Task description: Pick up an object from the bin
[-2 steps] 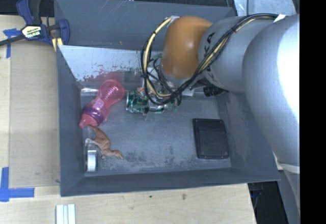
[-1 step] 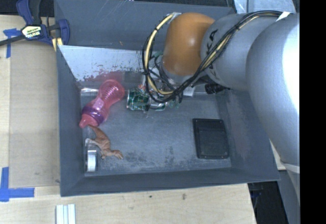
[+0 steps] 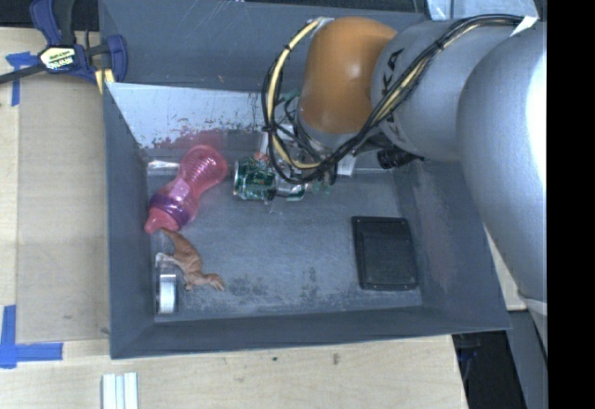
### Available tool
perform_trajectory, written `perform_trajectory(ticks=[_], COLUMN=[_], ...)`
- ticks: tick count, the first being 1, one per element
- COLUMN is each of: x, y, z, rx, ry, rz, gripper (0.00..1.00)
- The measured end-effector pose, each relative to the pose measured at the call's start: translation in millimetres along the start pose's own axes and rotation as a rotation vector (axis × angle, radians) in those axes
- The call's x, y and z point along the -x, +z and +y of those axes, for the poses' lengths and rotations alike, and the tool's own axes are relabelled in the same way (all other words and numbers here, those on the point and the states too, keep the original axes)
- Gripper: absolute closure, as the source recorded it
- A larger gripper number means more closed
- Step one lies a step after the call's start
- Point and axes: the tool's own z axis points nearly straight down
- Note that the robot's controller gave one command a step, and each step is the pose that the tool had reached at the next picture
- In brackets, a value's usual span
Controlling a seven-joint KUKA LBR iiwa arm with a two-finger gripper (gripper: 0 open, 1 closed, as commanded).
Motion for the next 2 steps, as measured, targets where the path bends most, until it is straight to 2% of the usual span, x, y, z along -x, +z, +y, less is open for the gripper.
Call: perform_trajectory(ticks=[2], x=[1.1], y=[-40.7], z=[0.2], rx=[0.001], ry=[0.0], rz=[-0.003], gripper=[1.0])
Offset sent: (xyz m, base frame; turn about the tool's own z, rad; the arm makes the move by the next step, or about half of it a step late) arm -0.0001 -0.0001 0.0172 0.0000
